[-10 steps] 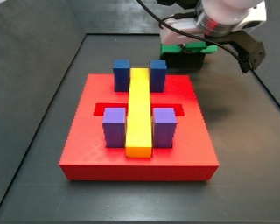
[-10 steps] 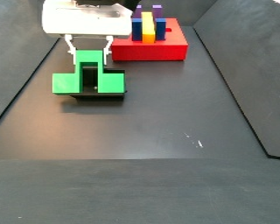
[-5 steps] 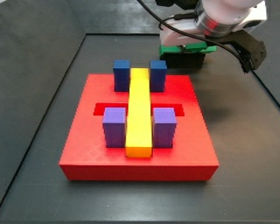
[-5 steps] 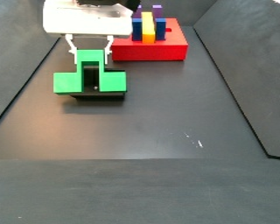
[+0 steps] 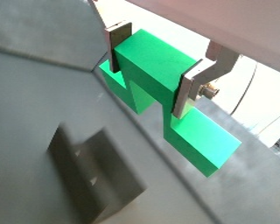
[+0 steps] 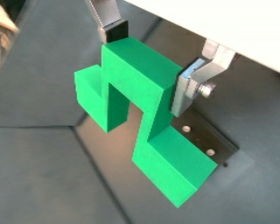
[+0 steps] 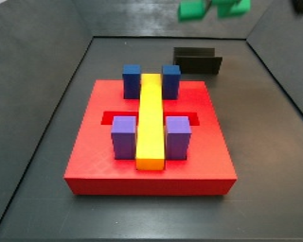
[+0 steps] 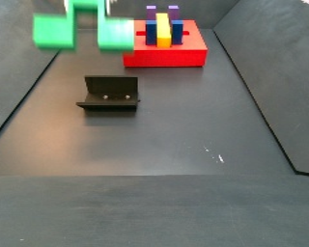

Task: Pick up the green object. Move up. Place the green object on the fixture. Regrasp the green object. Move to above the board. Insert the green object.
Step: Move to above the board.

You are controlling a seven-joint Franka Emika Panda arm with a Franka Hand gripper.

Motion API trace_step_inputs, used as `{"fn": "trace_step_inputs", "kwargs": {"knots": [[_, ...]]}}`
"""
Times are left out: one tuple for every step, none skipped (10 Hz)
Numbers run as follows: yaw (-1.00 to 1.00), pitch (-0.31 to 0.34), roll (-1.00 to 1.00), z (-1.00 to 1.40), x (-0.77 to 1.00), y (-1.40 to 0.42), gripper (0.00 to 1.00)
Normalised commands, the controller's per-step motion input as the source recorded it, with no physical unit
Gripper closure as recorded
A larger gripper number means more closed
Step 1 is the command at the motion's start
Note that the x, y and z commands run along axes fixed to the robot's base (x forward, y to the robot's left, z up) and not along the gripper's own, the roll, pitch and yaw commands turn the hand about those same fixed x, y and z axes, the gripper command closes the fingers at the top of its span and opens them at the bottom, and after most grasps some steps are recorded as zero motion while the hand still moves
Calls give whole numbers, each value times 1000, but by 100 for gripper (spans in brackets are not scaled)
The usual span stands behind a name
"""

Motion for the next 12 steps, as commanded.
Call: {"fn": "trace_step_inputs", "kwargs": {"knots": [[-17,86,-3,1400,-17,-3,100],[-7,99,-14,1400,-2,1,100],[2,107,-16,778,13,-5,100],[19,110,6,287,42,-8,100],[28,115,2,169,58,-14,100],[-283,104,-1000,304,-1157,-1400,100],[-281,95,-1000,293,-1183,-1400,100],[-263,63,-1000,296,-1317,-1400,100],[-257,63,-1000,277,-1330,-1400,100],[-257,72,-1000,289,-1345,-1400,100],[-248,93,-1000,202,-932,-962,100],[-234,105,-1000,110,-554,-540,100]]}}
